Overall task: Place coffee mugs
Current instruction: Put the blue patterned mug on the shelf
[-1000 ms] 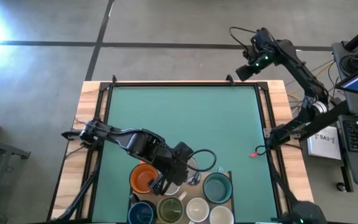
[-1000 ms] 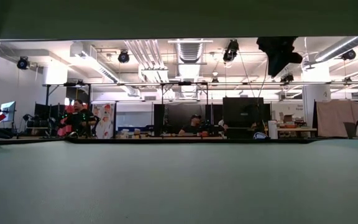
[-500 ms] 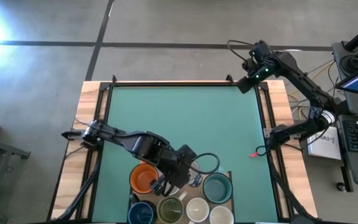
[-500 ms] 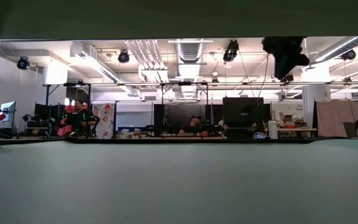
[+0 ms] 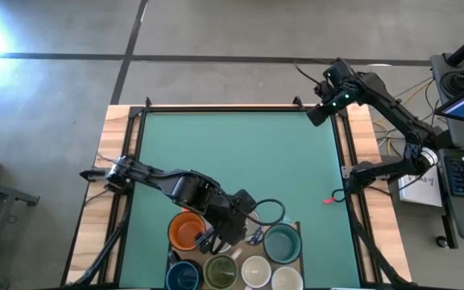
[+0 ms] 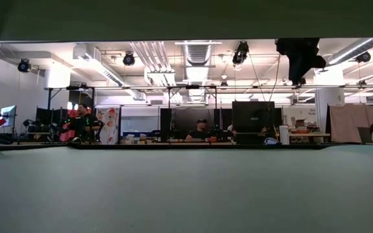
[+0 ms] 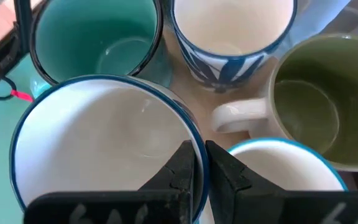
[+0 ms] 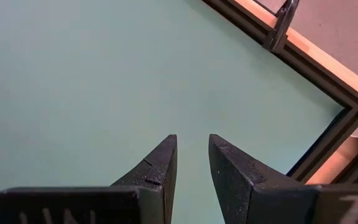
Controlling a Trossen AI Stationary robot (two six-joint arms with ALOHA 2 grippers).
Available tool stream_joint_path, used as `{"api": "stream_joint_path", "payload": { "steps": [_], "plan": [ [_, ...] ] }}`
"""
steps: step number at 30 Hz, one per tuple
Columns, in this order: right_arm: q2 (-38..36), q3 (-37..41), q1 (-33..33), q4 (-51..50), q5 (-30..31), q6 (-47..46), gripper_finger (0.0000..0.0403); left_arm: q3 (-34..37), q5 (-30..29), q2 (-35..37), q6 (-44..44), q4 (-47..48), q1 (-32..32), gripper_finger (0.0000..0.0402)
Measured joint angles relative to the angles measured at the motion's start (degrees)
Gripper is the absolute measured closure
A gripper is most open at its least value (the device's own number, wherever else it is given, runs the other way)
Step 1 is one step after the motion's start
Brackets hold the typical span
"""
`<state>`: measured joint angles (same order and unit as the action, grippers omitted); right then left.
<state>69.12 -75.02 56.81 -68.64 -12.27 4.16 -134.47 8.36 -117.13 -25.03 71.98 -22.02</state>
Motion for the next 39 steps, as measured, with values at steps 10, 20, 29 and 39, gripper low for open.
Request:
{"api": "stream_joint_path", "payload": {
  "steps": [10, 20, 29, 39],
  "plan": [
    [-0.5, 0.0, -2.8, 0.0, -0.1, -0.8, 0.0321, 0.1, 0.0, -1.5, -3.0, 0.4, 0.1, 0.0393],
    [-0.5, 0.0, -3.1, 0.0, -0.1, -0.8, 0.0321, 0.1, -0.2, -1.7, -3.0, 0.5, 0.1, 0.0392],
    [-0.5, 0.0, -3.1, 0.3, 0.3, -0.6, 0.0321, 0.1, -0.3, -1.7, -4.7, 0.6, 0.1, 0.0392],
    [-0.4, 0.0, -3.1, 0.5, 0.3, -0.6, 0.0321, 0.1, -1.8, -1.7, -4.7, 1.1, 0.1, 0.0389]
  ]
}}
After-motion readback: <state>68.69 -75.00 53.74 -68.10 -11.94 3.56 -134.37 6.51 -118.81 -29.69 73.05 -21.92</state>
